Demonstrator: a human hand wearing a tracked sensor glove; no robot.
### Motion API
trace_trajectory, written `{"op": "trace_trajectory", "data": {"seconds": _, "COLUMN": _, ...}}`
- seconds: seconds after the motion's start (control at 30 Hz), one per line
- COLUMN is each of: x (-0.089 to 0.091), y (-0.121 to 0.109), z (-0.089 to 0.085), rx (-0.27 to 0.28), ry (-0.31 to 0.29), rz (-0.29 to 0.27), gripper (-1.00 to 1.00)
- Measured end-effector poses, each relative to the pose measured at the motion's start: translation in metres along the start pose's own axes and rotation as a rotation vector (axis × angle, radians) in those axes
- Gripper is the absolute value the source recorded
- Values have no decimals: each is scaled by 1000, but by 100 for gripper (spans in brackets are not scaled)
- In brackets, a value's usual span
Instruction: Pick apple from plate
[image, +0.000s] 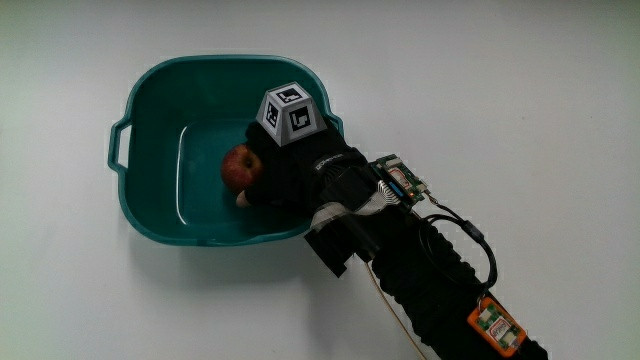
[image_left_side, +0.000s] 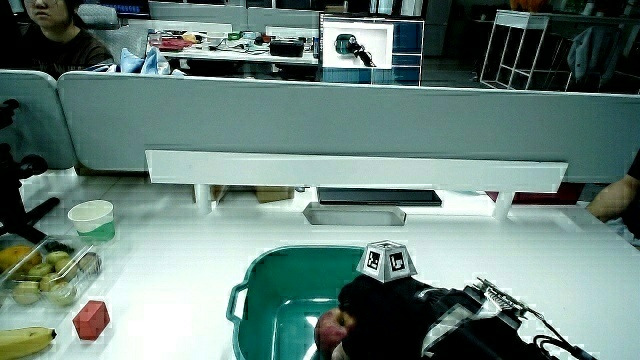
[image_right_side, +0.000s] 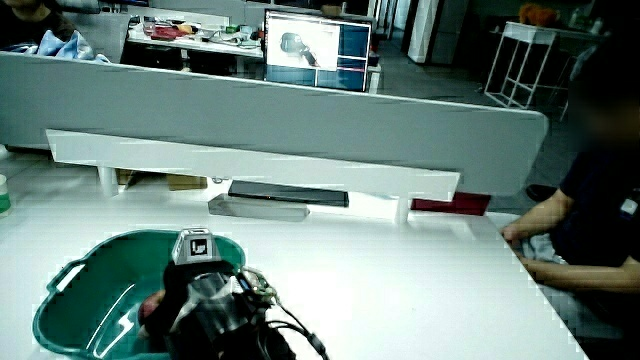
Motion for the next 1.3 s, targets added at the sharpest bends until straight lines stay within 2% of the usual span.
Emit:
{"op": "trace_trajectory", "data": {"seconds": 0.03, "x": 0, "y": 0, "z": 0, "rx": 14, "ry": -10, "rz": -10, "gripper": 76}}
{"op": "trace_trajectory", "data": {"seconds": 0.07, "x": -2, "y": -2, "z": 1, "rx": 22, "ry": -5, "rz": 18, "gripper": 78}}
{"op": "trace_trajectory", "data": {"seconds": 0.33, "x": -2, "y": -4, "z": 0, "rx": 66, "ry": -27, "rz": 39, "gripper": 100}}
{"op": "trace_trajectory", "data": {"seconds": 0.4, "x": -3, "y": -4, "z": -1, "rx": 80, "ry": -41, "rz": 36, "gripper": 100}}
{"op": "trace_trajectory", "data": {"seconds": 0.43, "x": -1, "y": -3, "z": -2, "rx": 71, "ry": -33, "rz": 45, "gripper": 100}}
{"op": "trace_trajectory", "data": {"seconds": 0.57, "x": -1, "y": -6, "z": 0, "rx": 93, "ry": -26, "rz": 53, "gripper": 100}}
{"op": "trace_trajectory", "data": {"seconds": 0.63, "x": -1, "y": -9, "z": 3, "rx": 105, "ry": -4, "rz": 69, "gripper": 100}}
{"op": "trace_trajectory", "data": {"seconds": 0.67, "x": -1, "y": -9, "z": 4, "rx": 112, "ry": -10, "rz": 57, "gripper": 100}}
{"op": "trace_trajectory", "data": {"seconds": 0.83, "x": -12, "y": -29, "z": 21, "rx": 148, "ry": -14, "rz": 113, "gripper": 100}}
{"op": "trace_trajectory", "data": {"seconds": 0.87, "x": -14, "y": -33, "z": 24, "rx": 168, "ry": -30, "rz": 117, "gripper": 100}}
{"op": "trace_trajectory", "data": {"seconds": 0.93, "x": -19, "y": -44, "z": 31, "rx": 171, "ry": -33, "rz": 149, "gripper": 100}}
{"op": "trace_trajectory", "data": {"seconds": 1.0, "x": -23, "y": -54, "z": 36, "rx": 195, "ry": -34, "rz": 175, "gripper": 100}}
{"op": "trace_trajectory", "data": {"seconds": 1.03, "x": -24, "y": -59, "z": 39, "rx": 217, "ry": -57, "rz": 174, "gripper": 100}}
{"op": "trace_trajectory", "data": {"seconds": 1.07, "x": -25, "y": -62, "z": 40, "rx": 214, "ry": -46, "rz": 189, "gripper": 100}}
{"op": "trace_trajectory", "data": {"seconds": 1.13, "x": -27, "y": -74, "z": 45, "rx": 245, "ry": -55, "rz": 203, "gripper": 100}}
{"op": "trace_trajectory", "data": {"seconds": 1.2, "x": -27, "y": -80, "z": 44, "rx": 263, "ry": -75, "rz": 206, "gripper": 100}}
{"op": "trace_trajectory", "data": {"seconds": 1.23, "x": -27, "y": -85, "z": 43, "rx": 262, "ry": -77, "rz": 227, "gripper": 100}}
{"op": "trace_trajectory", "data": {"seconds": 1.27, "x": -26, "y": -87, "z": 41, "rx": 276, "ry": -86, "rz": 220, "gripper": 100}}
{"op": "trace_trajectory", "data": {"seconds": 1.3, "x": -27, "y": -94, "z": 43, "rx": 256, "ry": -87, "rz": 246, "gripper": 100}}
